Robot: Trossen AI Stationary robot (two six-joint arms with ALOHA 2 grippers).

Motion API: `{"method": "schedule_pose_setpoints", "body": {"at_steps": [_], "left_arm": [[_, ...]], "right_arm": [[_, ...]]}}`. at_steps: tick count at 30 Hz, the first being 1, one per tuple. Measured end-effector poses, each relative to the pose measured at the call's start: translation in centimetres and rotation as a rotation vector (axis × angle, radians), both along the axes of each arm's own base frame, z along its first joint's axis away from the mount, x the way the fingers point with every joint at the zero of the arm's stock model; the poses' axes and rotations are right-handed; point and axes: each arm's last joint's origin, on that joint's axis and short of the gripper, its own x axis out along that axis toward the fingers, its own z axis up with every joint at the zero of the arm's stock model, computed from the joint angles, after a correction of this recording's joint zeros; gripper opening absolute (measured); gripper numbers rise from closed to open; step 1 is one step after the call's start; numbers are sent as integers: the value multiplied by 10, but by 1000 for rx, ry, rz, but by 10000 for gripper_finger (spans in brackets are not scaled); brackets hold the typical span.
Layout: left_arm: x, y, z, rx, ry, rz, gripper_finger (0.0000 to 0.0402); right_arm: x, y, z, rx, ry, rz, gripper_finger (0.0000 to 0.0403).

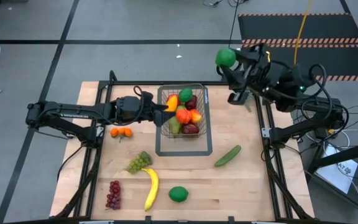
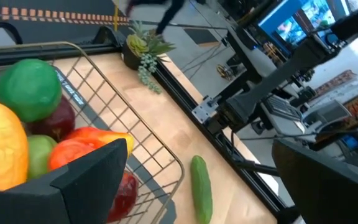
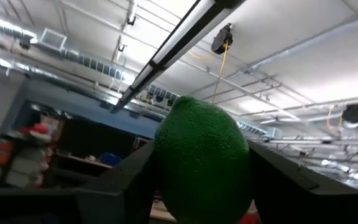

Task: Build produce basket
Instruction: Put the top green lime into the gold wire basket

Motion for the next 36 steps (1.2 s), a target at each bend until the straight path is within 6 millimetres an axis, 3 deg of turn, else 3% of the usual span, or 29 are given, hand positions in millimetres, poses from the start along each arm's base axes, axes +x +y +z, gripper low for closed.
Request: {"method": "schedule_pose_setpoints", "body": {"at_steps": [13, 19, 28, 36], "left_arm": [[-1, 3, 0, 8, -5, 115, 399], [-2, 4, 0, 22, -5, 167, 399], [-2, 6, 0, 33, -5, 207, 399], [-2, 5, 0, 32, -5, 204, 399]], "right_arm": [[-4, 6, 1, -300, 107, -301, 212], [-2, 6, -2, -302, 148, -313, 212], [-4, 14, -5, -66, 175, -373, 212], [-5, 28, -13, 304, 131, -150, 212]]}}
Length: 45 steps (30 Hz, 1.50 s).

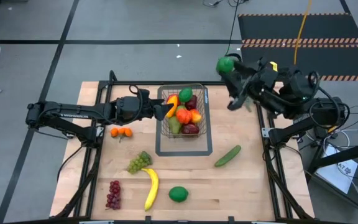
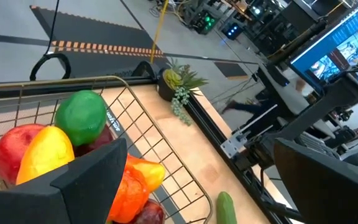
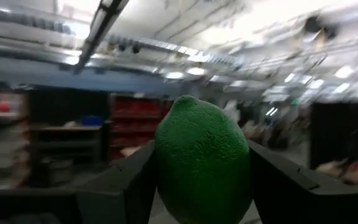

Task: Build produce basket
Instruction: Put the top green lime into the gold wire basket

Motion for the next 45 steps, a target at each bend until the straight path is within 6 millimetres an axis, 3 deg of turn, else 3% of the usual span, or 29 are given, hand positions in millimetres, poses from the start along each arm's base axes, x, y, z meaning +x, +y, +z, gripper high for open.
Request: {"method": "schedule_pose_setpoints", "body": {"at_steps": [8, 13, 15, 19, 25, 30, 38, 45], "left_arm": [[1, -3, 0, 4, 11, -84, 399], [1, -3, 0, 21, 21, -108, 399], [1, -3, 0, 22, 21, -116, 399], [0, -4, 1, 16, 15, -158, 399], [-1, -6, 2, 34, 23, -207, 399], [-8, -7, 4, 66, 61, -243, 399], [-36, -8, 14, 109, 129, -258, 399], [-60, -10, 23, 157, 155, -273, 399]], "right_arm": [[-1, 14, -24, 229, 149, 141, 212], [11, 15, -40, 413, 175, 160, 212], [18, 16, -35, 473, 90, 190, 212], [27, 18, -5, 486, -14, 212, 212], [51, 5, 13, 524, 96, 151, 212], [72, -4, 17, 643, 205, 240, 212], [100, -10, -21, 877, 457, 244, 212], [126, -20, -73, 1038, 759, 147, 212]]}}
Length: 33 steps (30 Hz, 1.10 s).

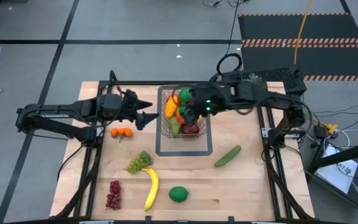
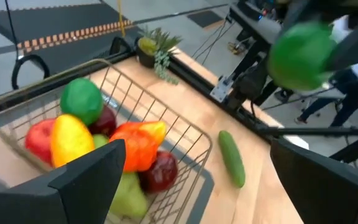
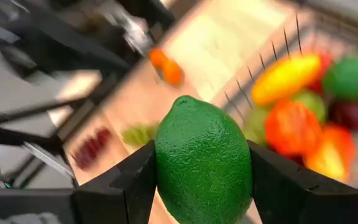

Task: Build produce basket
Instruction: Put the top green lime into the gold wire basket

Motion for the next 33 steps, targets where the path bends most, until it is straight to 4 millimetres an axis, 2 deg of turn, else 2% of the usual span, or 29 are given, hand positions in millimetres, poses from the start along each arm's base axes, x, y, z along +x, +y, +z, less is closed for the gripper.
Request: {"method": "schedule_pose_setpoints", "body": {"at_steps": [7, 17, 20, 25, 33], "left_arm": [[-12, -1, 3, 33, 18, -11, 399], [-13, -2, -2, 39, 82, -57, 399], [-15, -2, -6, 50, 127, -80, 399], [-17, -3, -12, 33, 188, -99, 399], [-18, -3, -12, 5, 191, -84, 399]], "right_arm": [[23, -18, -52, 83, 296, -42, 212], [54, -37, -104, 117, 472, -29, 212], [56, -41, -114, 148, 522, -26, 212], [52, -41, -119, 148, 581, -33, 212], [44, -39, -150, 171, 702, -58, 215]]}}
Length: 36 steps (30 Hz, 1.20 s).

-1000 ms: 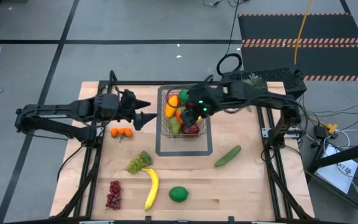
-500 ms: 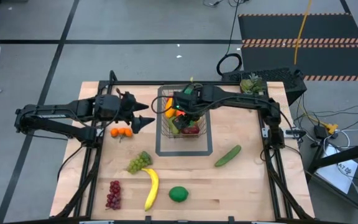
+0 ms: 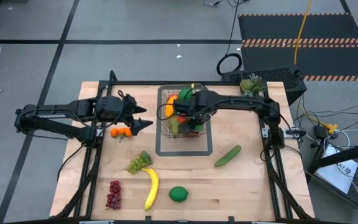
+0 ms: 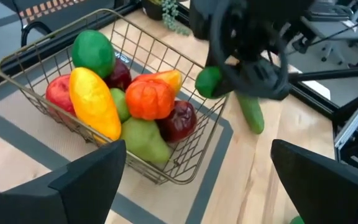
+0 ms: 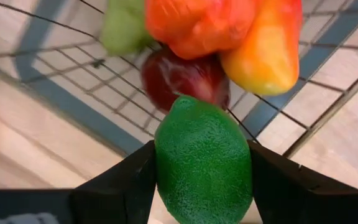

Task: Build produce basket
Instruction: Put the top green lime into the gold wire basket, then put the green lime into the gold wire basket

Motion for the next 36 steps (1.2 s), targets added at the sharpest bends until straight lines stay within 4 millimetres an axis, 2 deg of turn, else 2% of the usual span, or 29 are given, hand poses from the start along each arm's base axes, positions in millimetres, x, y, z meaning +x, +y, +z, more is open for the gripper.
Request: {"method": "schedule_pose_setpoints", "body": {"at_steps": [6, 9, 12, 18, 25, 31, 36], "left_arm": [[0, 1, 1, -37, -20, 60, 399], [0, 1, 1, -43, -23, 64, 399], [3, -4, 2, -61, -44, 51, 399], [23, -31, 2, -77, -109, -86, 399], [59, -82, -18, -150, -120, -239, 399], [86, -121, -24, -76, 81, -355, 379], [112, -149, -35, 26, 316, -481, 364]], "right_arm": [[-2, 1, -16, -22, 47, 21, 252], [-3, 1, -15, -28, 49, 71, 281], [-8, 1, -6, -35, 36, 133, 309], [-32, 4, 39, -88, -90, 268, 341], [-82, 5, 103, -330, -237, 444, 342], [-123, 2, 140, -476, -326, 471, 341], [-150, 3, 153, -533, -388, 513, 341]]}}
